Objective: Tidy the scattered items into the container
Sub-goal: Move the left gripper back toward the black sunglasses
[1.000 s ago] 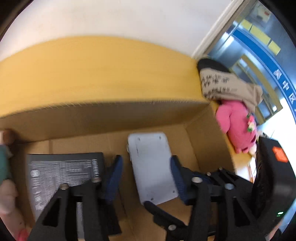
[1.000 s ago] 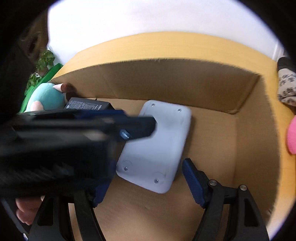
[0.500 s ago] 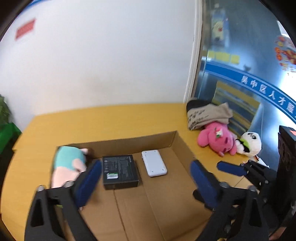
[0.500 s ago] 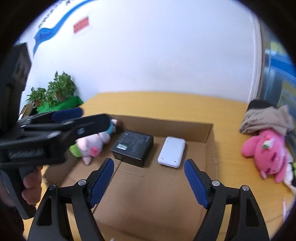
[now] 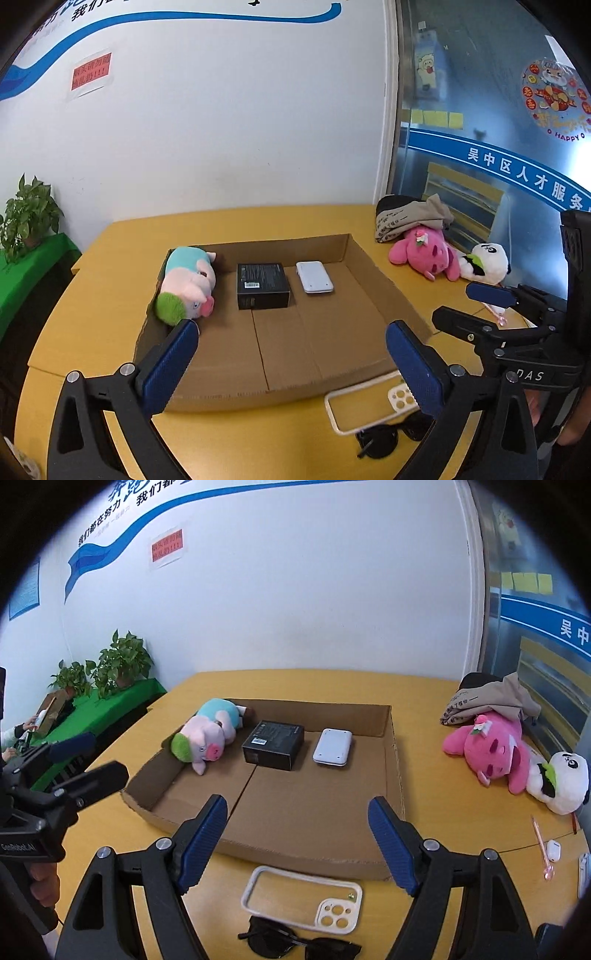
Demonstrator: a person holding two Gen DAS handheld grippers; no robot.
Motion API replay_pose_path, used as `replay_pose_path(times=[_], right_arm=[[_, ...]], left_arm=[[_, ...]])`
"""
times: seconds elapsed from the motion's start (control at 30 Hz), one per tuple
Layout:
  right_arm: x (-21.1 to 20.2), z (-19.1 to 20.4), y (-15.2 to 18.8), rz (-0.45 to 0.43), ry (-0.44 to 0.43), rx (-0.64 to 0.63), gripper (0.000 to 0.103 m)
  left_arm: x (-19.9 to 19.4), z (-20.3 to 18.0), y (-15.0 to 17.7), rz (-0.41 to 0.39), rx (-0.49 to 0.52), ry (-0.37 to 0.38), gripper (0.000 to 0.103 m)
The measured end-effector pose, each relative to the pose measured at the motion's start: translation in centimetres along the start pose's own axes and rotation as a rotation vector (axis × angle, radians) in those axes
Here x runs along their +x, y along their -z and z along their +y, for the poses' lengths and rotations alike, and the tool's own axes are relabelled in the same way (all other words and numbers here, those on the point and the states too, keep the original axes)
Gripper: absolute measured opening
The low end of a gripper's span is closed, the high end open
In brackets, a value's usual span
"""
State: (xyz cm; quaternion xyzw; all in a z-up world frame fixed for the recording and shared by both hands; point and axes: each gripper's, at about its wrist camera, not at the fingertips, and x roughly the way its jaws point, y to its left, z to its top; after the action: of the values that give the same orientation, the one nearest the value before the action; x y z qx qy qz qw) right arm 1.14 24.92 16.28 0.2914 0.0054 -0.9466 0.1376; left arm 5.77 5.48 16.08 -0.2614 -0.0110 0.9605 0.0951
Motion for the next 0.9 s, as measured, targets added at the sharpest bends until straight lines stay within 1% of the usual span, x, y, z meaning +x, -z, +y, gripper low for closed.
replay_pose_path(times=[0.1, 0.2, 0.27, 0.37, 0.47, 0.53, 0.73, 0.9], right_arm=[[-2.0, 0.2, 0.8, -0.023, -0.009, 0.008, 0.079], [-3.5, 0.3, 1.8, -0.026, 0.004, 0.003, 0.079], [-4.2, 0.2, 2.5, -0.026, 0.007, 0.003, 0.079], [-5.1, 0.0, 3.7, -0.02, 0.008, 0.012, 0.079], [-5.2, 0.0, 4.6, -0.007, 0.004, 0.024, 0.079], [-5.2, 0.2, 5.1, 0.001, -0.006, 0.023, 0.079], [-4.4, 1.2, 5.3, 0.018, -0.016, 0.004, 0.079], [-3.4, 1.6, 5.2, 0.042, -0.029, -0.025, 0.079]], left_arm=[[-1.8, -0.3, 0.4, -0.007, -0.005, 0.001, 0.103], [-3.3, -1.0, 1.0, -0.035, -0.005, 0.001, 0.103], [-3.6, -1.6, 1.5, -0.034, -0.004, 0.009, 0.103], [-4.0, -2.6, 2.7, -0.012, -0.005, 0.036, 0.103], [-4.6, -3.6, 3.8, 0.001, 0.016, 0.047, 0.103], [-4.8, -4.0, 4.3, 0.006, 0.033, 0.04, 0.103], [-4.7, -3.0, 4.9, 0.019, 0.009, 0.055, 0.103], [-3.3, -2.1, 4.9, 0.037, -0.014, 0.092, 0.103]])
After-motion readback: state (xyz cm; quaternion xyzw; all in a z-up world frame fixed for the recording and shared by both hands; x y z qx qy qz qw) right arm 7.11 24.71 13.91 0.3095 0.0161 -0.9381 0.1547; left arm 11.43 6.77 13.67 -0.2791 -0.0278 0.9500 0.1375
